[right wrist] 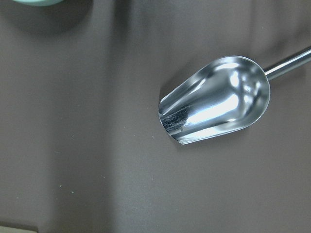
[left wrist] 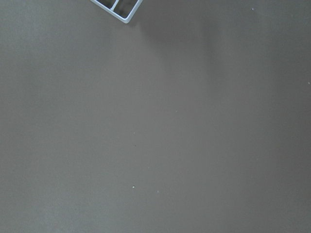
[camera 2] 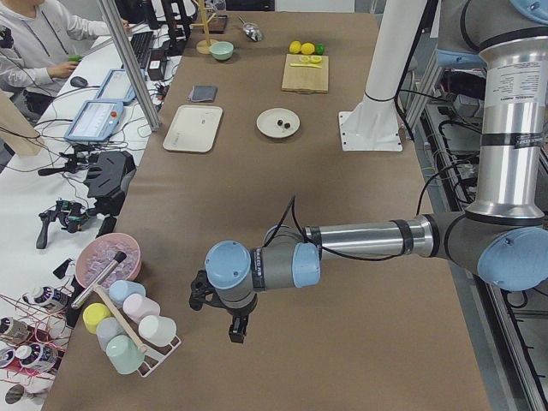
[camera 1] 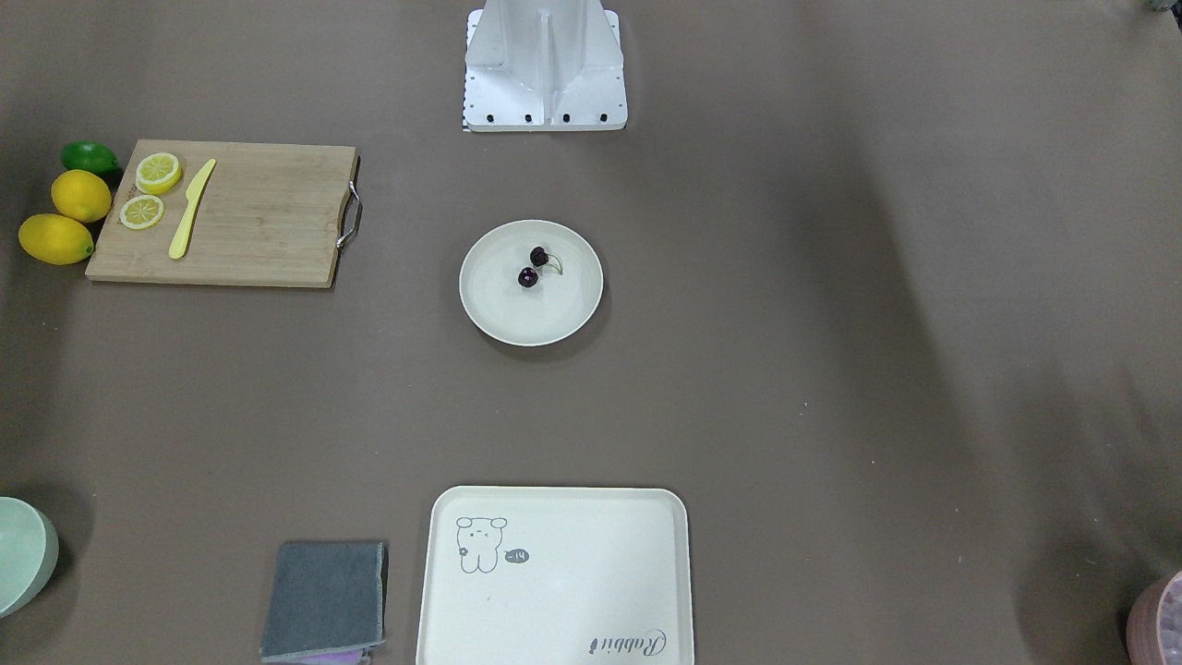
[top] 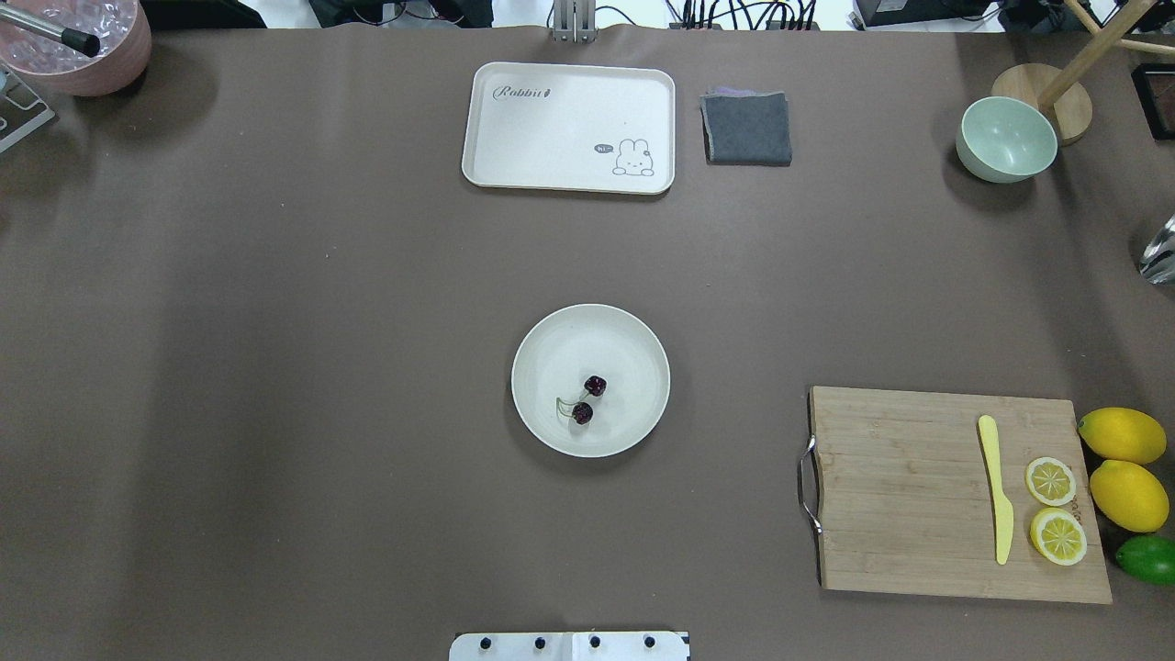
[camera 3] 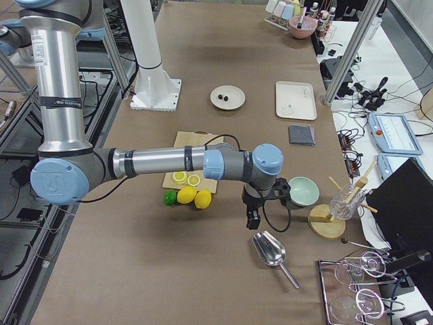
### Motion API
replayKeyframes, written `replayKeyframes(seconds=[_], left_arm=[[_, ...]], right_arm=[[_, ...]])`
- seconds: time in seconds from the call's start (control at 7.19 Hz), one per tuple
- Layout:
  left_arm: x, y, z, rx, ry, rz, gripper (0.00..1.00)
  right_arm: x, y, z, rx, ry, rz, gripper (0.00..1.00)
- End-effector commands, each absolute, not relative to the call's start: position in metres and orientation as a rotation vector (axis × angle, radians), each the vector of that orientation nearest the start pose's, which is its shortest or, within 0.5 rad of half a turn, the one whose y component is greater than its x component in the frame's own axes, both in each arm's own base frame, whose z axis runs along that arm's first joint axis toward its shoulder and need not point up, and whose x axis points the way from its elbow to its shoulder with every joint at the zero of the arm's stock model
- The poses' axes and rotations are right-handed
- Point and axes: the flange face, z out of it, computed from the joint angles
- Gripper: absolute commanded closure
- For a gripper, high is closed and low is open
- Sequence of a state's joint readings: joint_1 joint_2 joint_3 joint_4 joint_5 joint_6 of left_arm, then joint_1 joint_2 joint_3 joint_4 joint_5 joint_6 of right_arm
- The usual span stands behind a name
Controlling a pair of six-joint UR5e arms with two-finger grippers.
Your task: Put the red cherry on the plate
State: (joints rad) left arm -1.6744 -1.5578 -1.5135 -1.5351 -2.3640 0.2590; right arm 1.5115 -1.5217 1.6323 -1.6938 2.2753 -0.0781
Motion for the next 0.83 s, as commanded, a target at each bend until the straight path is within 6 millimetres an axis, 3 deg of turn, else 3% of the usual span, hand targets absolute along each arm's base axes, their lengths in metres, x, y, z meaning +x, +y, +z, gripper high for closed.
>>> replayKeyframes(seconds=[0.0,0.42,0.7], left_arm=[[-0.126,-0.494,0.683,0.044,0.75,0.082,0.02],[-0.141,-0.502,0.671,0.111,0.668,0.103,0.02],[-0.148,-0.485,0.685,0.087,0.678,0.074,0.02]], right_arm=[[0.042,-0.517,0.616,0.008,-0.688,-0.127,0.0],[0.043,-0.52,0.609,0.025,-0.683,-0.132,0.0],[0.045,-0.52,0.609,0.024,-0.681,-0.125,0.0]])
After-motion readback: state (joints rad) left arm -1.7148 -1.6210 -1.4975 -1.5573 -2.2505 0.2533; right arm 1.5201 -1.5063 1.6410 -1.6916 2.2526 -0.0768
